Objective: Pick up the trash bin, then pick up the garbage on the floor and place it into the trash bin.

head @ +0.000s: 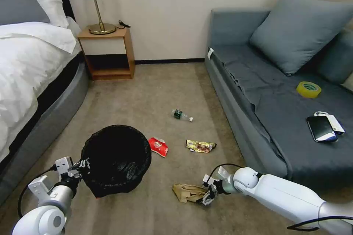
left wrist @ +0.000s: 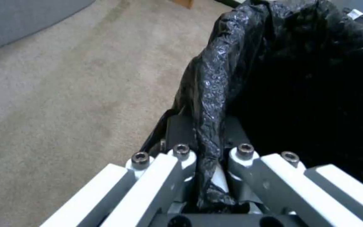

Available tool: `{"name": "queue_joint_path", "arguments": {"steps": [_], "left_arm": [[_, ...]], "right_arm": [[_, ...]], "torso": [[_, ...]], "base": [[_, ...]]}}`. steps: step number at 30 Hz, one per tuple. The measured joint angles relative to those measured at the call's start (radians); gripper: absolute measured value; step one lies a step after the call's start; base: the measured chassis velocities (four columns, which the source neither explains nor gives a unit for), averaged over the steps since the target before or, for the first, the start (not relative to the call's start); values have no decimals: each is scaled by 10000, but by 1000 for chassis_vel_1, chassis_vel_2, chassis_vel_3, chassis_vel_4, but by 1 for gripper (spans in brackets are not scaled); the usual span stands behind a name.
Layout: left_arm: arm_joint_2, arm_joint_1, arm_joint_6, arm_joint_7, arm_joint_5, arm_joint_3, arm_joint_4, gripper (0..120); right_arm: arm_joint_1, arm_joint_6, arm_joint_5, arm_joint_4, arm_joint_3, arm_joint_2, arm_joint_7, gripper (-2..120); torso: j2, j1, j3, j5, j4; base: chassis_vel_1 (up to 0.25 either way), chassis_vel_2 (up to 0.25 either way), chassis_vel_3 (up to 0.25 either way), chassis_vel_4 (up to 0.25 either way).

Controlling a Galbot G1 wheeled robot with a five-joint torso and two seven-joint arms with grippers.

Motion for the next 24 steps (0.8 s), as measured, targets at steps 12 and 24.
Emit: {"name": "queue_joint_path", "arguments": {"steps": [12, 24], "left_arm": [[19, 28, -56, 46, -38, -79, 51, 4], [-89, 143, -6, 5, -80, -39, -96, 4]], "right_arm": [[-187, 234, -169, -234, 82, 132, 276, 42], [-561, 609, -290, -162, 749, 121, 602, 4]], "torso": [[0, 0, 0, 1, 0], [0, 0, 0, 1, 0]], "base": [[0, 0, 0, 0], [0, 0, 0, 0]]}}
